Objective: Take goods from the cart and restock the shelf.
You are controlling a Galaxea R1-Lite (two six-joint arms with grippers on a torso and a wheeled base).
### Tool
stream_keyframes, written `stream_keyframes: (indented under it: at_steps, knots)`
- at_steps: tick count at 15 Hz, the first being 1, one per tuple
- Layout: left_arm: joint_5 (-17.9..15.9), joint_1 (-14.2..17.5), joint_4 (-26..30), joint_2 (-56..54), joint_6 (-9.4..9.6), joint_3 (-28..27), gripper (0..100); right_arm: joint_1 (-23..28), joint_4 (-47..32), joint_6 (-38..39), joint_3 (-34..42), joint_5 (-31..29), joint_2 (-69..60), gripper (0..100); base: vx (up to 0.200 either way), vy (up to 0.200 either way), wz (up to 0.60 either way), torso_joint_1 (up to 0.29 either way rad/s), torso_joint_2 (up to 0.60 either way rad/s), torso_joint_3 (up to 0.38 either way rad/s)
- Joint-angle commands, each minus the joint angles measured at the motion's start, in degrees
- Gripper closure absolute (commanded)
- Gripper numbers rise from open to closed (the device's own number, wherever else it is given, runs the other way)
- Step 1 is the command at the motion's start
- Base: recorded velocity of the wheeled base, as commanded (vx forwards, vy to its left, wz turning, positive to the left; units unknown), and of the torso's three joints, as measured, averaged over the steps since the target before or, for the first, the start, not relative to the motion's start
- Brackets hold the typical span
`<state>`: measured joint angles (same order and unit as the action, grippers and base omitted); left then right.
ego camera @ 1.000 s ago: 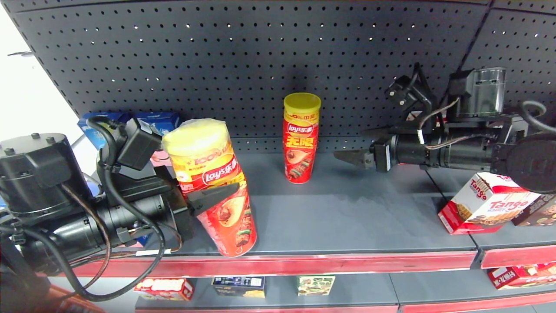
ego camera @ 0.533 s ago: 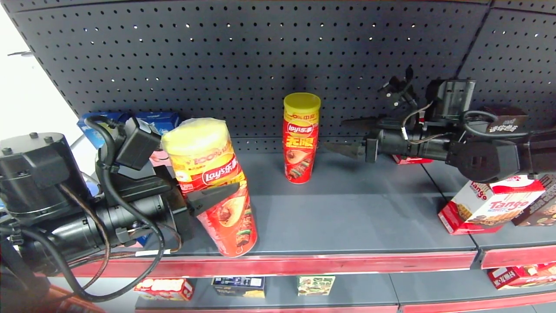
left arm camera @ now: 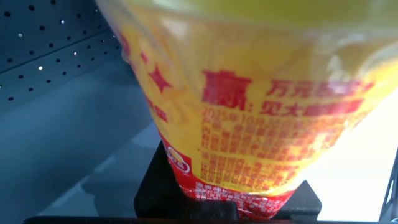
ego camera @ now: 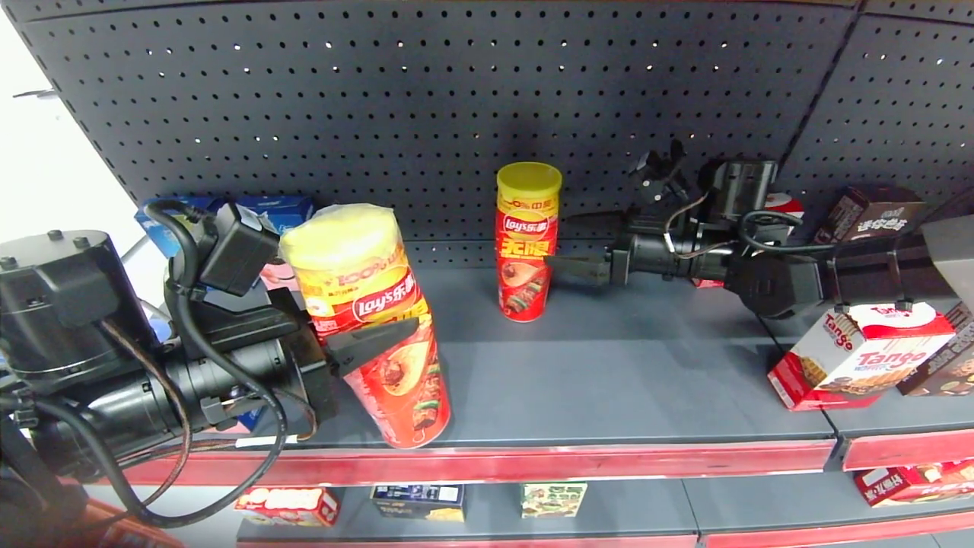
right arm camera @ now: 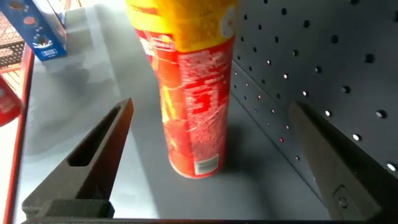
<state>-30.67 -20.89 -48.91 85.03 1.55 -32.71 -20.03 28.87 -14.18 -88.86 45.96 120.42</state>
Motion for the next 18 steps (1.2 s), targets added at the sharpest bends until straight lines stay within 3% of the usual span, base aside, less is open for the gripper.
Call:
stream_keyframes:
  at_steps: [1,18]
  knots:
    - [0.0,0.0,0.0,0.0,-0.05,0.1,100,-0.2,0.0,0.1,-2.6,0.8,3.1,0,0.0,0.0,0.0,0.0,0.0,0.0]
    - [0.1,0.2,0.0,0.1,-0.05,0.3,100,-4.2,4.4,5.2,-11.9,4.1,13.5,0,0.0,0.0,0.0,0.0,0.0,0.0]
